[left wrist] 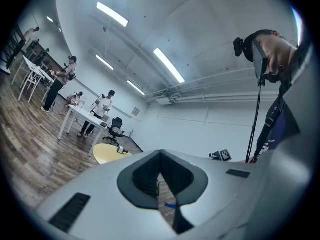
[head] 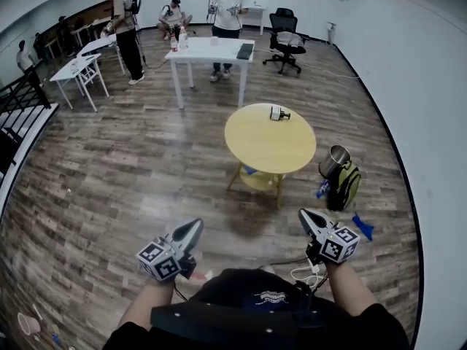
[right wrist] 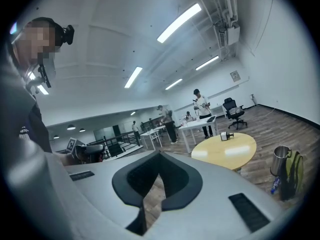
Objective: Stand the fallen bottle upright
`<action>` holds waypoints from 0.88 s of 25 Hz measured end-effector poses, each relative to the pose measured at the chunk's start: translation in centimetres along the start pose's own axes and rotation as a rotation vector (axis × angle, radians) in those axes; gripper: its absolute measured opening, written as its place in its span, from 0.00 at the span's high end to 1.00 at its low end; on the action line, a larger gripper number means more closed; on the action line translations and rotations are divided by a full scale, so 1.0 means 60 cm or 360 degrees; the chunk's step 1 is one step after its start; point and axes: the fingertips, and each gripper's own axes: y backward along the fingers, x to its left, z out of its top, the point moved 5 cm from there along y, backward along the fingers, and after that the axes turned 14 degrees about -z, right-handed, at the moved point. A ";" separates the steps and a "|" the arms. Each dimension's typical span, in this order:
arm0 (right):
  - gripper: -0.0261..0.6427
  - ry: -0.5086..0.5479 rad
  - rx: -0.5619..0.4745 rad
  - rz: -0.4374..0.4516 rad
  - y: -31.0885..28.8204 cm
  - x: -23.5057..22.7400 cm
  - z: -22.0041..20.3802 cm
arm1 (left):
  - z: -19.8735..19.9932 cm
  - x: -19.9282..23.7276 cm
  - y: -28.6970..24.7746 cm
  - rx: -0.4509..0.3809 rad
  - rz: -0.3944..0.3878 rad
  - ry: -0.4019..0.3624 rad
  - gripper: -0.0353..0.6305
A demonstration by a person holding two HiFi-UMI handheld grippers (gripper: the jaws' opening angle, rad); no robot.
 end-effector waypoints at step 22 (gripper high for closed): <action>0.96 0.0052 0.0018 0.0209 -0.138 -0.469 0.189 | 0.002 0.048 -0.516 -0.0049 0.0118 -0.0057 0.91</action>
